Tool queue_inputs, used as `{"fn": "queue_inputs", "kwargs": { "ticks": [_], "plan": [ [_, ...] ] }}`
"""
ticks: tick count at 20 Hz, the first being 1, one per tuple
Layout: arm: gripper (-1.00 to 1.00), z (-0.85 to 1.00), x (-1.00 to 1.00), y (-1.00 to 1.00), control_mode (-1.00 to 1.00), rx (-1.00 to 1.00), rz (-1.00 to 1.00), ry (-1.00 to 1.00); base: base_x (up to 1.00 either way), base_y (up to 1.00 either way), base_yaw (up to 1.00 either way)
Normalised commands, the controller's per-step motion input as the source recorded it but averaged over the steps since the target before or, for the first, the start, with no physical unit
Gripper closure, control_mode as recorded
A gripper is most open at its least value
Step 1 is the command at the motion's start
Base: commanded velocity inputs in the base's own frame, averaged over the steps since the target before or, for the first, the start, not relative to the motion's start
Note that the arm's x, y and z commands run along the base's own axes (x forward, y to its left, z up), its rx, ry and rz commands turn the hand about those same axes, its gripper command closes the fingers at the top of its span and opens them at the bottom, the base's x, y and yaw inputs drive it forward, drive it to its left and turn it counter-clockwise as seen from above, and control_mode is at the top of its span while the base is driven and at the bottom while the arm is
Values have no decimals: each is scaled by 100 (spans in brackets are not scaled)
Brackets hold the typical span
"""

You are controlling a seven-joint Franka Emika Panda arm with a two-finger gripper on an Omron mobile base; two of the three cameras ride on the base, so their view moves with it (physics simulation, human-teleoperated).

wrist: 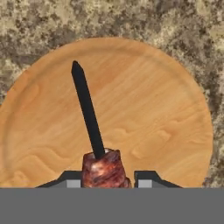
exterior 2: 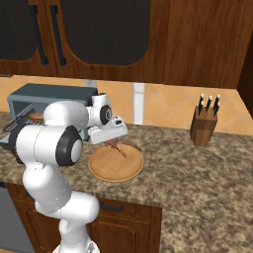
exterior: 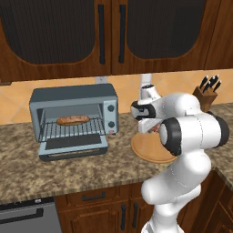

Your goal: Pick up the kebab skewer and baguette bread, and place them inside the toaster oven. Close the toaster oven door and start by setting the timer.

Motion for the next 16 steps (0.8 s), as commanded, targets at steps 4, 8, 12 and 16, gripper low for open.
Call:
{"fn": "queue_inputs", "kwargs": {
  "ticks": [4,8,12,16],
  "plan": [
    [100,99,-30,58,-100,-14,7,0,0,0,0],
    [100,98,-17,85,-100,-13,12,0,0,0,0],
    [100,87,-1,91,-100,-12,15,0,0,0,0],
    [100,63,0,90,-100,-10,19,0,0,0,0]
  ]
}}
